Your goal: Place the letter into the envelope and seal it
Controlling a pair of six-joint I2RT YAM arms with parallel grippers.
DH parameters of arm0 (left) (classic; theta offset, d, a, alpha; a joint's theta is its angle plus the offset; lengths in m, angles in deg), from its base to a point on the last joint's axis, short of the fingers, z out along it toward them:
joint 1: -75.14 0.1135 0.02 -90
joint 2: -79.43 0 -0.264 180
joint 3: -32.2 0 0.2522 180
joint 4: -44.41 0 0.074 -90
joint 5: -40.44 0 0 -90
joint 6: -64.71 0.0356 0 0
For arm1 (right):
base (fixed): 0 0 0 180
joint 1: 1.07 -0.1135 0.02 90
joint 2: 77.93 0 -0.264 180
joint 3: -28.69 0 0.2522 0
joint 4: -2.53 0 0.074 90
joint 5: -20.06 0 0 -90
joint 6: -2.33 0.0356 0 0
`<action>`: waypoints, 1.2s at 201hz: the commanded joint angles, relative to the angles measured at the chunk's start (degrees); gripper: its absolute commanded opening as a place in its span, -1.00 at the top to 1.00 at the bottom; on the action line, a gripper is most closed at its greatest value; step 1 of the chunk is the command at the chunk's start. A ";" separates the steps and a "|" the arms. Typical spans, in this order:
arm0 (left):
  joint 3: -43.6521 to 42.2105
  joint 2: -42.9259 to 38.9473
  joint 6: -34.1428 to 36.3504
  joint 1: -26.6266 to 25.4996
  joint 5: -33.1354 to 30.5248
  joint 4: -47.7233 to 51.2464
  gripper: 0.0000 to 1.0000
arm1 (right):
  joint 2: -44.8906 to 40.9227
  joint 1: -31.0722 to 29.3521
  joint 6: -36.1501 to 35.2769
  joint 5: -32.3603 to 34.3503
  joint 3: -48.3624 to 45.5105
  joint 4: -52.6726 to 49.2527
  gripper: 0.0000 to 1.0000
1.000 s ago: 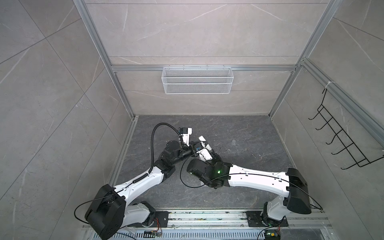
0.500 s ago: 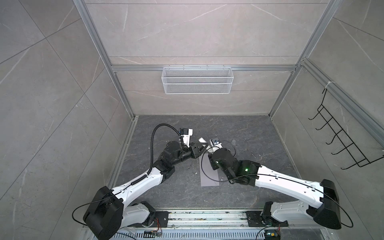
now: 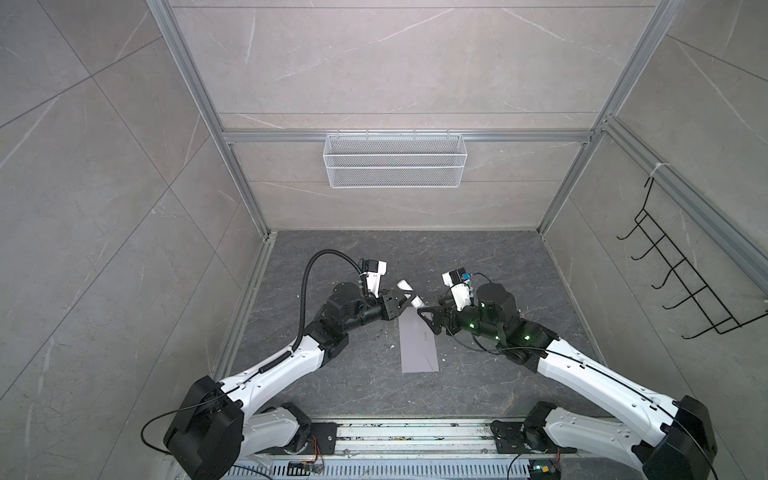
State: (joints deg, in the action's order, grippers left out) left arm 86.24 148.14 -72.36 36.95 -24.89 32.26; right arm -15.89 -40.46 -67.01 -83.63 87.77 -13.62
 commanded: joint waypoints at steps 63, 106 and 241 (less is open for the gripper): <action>2.67 -2.00 2.09 0.25 3.69 -1.91 1.00 | 4.33 2.86 5.00 -14.10 -0.19 10.36 -0.44; 2.80 -1.83 1.98 0.25 4.34 -2.17 1.00 | 6.39 2.88 5.94 -16.26 0.31 12.19 -0.12; 0.53 0.73 -0.47 0.31 5.43 -10.55 0.53 | 6.13 2.86 10.67 -14.75 -1.76 18.54 0.74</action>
State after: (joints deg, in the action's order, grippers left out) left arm 87.09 148.81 -73.24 37.38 -20.85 29.27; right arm -8.92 -37.99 -59.11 -101.38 86.94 1.07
